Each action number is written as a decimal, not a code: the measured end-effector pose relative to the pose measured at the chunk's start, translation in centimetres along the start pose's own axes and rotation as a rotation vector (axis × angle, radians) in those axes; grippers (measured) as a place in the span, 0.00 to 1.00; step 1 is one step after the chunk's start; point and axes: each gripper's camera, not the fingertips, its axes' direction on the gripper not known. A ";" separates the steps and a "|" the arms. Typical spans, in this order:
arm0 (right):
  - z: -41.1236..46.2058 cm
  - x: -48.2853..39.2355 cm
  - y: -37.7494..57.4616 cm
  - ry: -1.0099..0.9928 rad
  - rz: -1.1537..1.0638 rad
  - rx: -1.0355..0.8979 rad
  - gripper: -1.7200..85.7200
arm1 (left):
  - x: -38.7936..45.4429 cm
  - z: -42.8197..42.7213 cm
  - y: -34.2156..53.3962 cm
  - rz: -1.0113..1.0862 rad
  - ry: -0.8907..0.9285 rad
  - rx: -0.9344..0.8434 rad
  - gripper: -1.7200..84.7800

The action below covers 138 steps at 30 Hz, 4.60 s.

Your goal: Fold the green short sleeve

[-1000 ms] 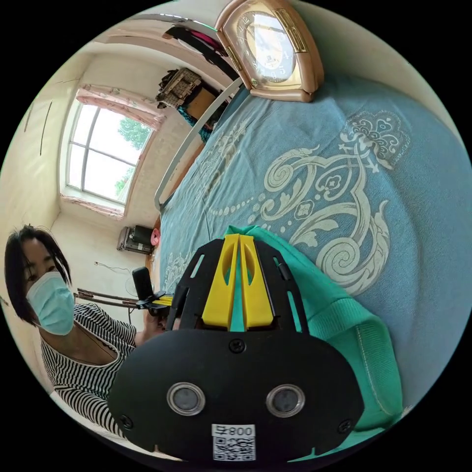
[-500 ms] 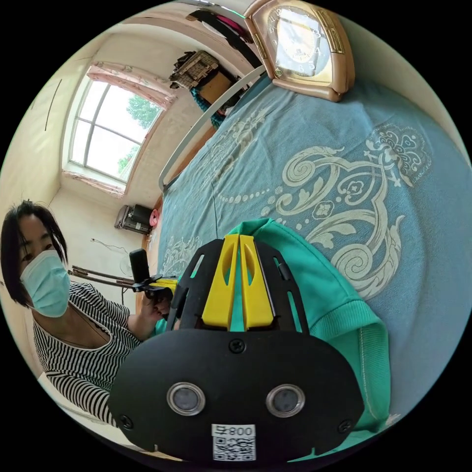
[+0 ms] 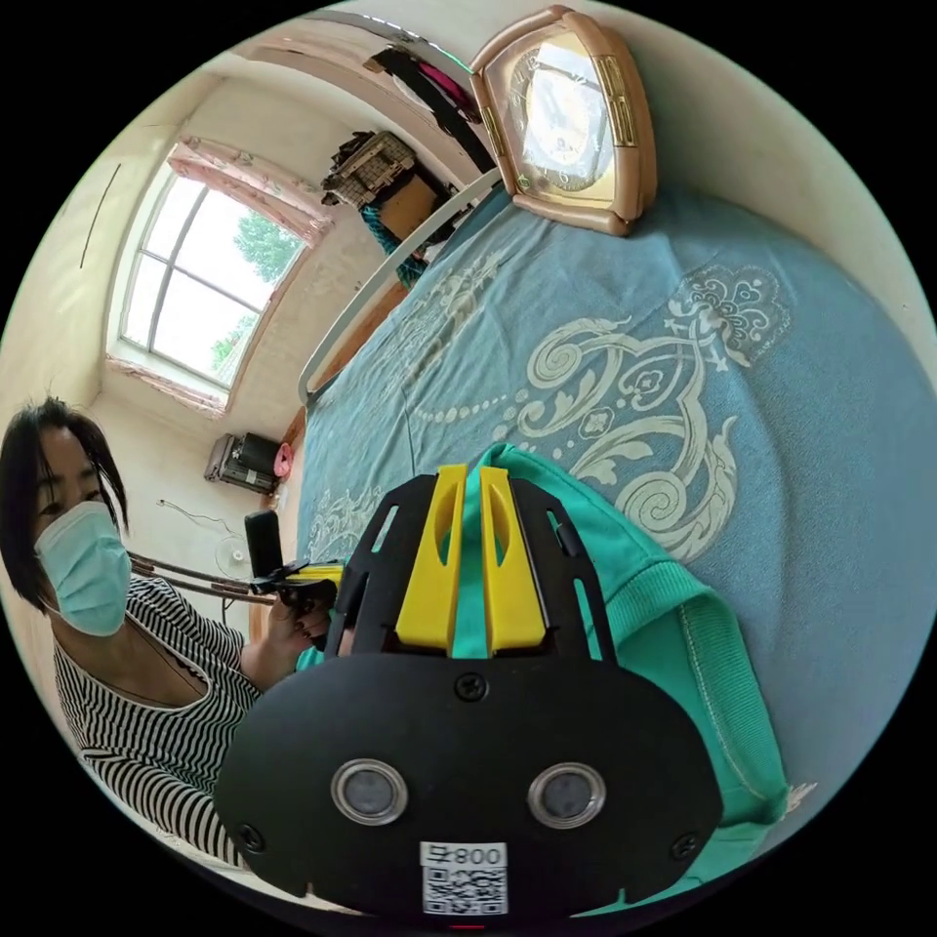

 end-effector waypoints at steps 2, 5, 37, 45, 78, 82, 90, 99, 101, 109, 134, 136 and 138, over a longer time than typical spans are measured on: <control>1.4 -0.3 -1.0 0.044 0.000 -0.056 0.07 | 0.0 -0.1 -0.2 0.001 0.002 -0.005 0.04; 3.3 -0.5 -1.9 0.036 -0.010 -0.117 0.04 | 0.0 -0.4 -0.3 -0.003 0.000 -0.001 0.04; 0.8 -2.7 8.5 0.005 -0.062 0.084 0.02 | 0.7 -6.2 -1.5 -0.012 -0.078 0.110 0.05; 7.2 -2.5 11.8 0.096 -0.061 -0.090 0.02 | 1.5 -10.2 -1.3 -0.008 -0.131 0.290 0.03; 7.4 -7.4 55.4 0.425 0.032 -0.032 0.02 | 6.8 -10.9 -5.0 0.051 -0.194 0.071 0.02; 7.6 -7.2 65.3 0.523 0.136 -0.001 0.02 | 6.4 -9.5 -5.5 0.013 -0.188 -0.092 0.02; -1.6 -3.0 80.9 0.589 0.298 0.217 0.02 | 9.8 -11.7 -4.9 0.138 -0.232 -0.020 0.02; -4.4 8.3 100.8 0.448 0.602 0.269 0.02 | 13.1 -11.9 -4.5 0.092 -0.314 -0.151 0.02; -5.5 6.9 103.8 0.542 0.567 0.289 0.02 | 14.4 -12.7 -3.8 0.118 -0.302 -0.156 0.02; -3.5 13.9 112.1 0.471 0.684 0.245 0.02 | 16.6 -12.8 -1.7 0.158 -0.359 -0.306 0.02; 9.4 -12.5 171.4 0.176 0.789 0.334 0.03 | 14.1 -37.2 13.1 -0.090 -0.361 -0.372 0.06; 10.9 -14.8 176.1 0.157 0.825 0.346 0.03 | 12.8 -39.7 14.9 -0.131 -0.358 -0.373 0.07; 12.4 -16.9 179.8 0.127 0.845 0.345 0.04 | 11.1 -42.3 17.3 -0.197 -0.306 -0.386 0.10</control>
